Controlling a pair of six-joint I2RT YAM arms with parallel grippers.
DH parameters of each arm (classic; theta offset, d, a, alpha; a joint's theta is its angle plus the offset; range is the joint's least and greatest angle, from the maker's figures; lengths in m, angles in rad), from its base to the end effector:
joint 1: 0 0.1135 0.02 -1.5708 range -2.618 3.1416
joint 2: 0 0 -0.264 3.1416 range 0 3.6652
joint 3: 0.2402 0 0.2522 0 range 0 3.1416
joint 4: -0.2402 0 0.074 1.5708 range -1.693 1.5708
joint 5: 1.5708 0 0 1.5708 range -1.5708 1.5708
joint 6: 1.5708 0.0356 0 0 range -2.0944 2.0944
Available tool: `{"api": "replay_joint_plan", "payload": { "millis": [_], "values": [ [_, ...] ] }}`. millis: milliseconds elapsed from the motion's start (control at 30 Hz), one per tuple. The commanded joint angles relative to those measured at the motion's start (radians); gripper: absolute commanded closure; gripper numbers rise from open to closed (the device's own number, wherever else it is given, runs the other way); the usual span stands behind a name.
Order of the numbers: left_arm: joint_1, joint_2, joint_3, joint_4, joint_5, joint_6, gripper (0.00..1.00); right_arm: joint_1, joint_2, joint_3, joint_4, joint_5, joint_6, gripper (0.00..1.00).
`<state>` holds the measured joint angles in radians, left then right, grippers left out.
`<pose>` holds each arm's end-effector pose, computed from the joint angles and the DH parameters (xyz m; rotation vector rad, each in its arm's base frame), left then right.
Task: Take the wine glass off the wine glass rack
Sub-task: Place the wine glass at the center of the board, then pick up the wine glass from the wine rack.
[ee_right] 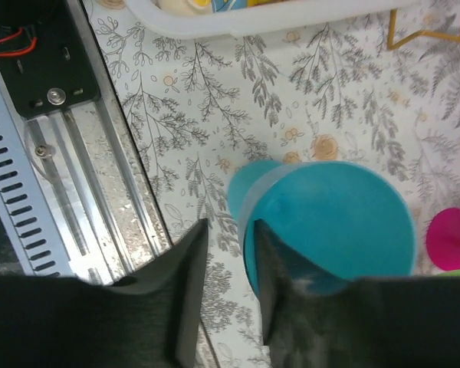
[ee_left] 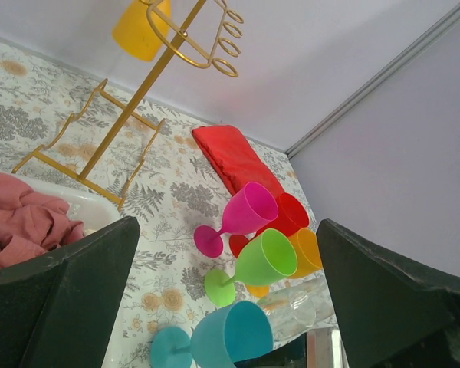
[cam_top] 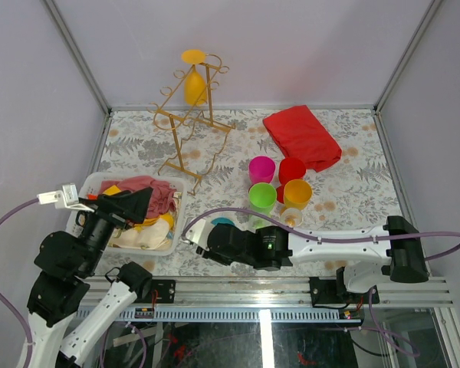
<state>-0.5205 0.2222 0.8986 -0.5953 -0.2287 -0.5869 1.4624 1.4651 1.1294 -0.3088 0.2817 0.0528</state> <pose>0.0251 -0.0051 0.3806 -0.2401 1.5155 -0.7196 0.0455 0.3267 0.2870 -1.3262 1.8033 0.5362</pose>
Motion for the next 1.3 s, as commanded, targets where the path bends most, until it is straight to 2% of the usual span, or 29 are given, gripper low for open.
{"api": "replay_joint_plan", "payload": {
  "millis": [0, 100, 267, 433, 567, 700, 833, 900, 967, 1100, 1267],
  "values": [
    [0.002, 0.064, 0.053, 0.034, 0.017, 0.045, 0.0, 0.004, -0.012, 0.097, -0.012, 0.031, -0.012, 0.55],
    [0.002, 0.143, 0.083, 0.052, 0.058, 0.06, 0.0, 0.004, -0.036, 0.138, -0.048, 0.032, -0.018, 0.43],
    [0.001, 0.317, 0.186, 0.06, 0.071, 0.073, 0.0, 0.004, -0.154, 0.173, -0.066, 0.074, -0.041, 0.31],
    [0.003, 0.503, 0.304, 0.101, 0.064, 0.11, 0.0, 0.004, -0.348, 0.09, 0.048, 0.213, -0.112, 0.15],
    [0.005, 0.669, 0.425, 0.14, 0.055, 0.154, 0.0, -0.001, -0.473, 0.031, 0.124, 0.298, -0.181, 0.07],
    [0.042, 0.864, 0.604, 0.123, 0.104, 0.182, 0.0, -0.009, -0.534, 0.007, 0.159, 0.353, -0.235, 0.05],
    [0.242, 1.021, 0.726, 0.17, 0.324, 0.107, 0.0, -0.024, -0.548, 0.007, 0.165, 0.388, -0.276, 0.02],
    [0.328, 1.099, 0.79, 0.194, 0.386, 0.079, 0.0, -0.049, -0.549, 0.011, 0.161, 0.373, -0.272, 0.01],
    [0.376, 1.176, 0.885, 0.201, 0.427, 0.074, 0.0, -0.1, -0.54, 0.025, 0.139, 0.325, -0.245, 0.01],
    [0.418, 1.337, 1.045, 0.197, 0.451, 0.094, 0.0, -0.287, -0.491, 0.091, 0.038, 0.214, -0.161, 0.01],
    [0.46, 1.534, 1.214, 0.207, 0.525, 0.054, 0.0, -0.42, -0.445, 0.137, -0.004, 0.1, -0.116, 0.0]
  ]
}}
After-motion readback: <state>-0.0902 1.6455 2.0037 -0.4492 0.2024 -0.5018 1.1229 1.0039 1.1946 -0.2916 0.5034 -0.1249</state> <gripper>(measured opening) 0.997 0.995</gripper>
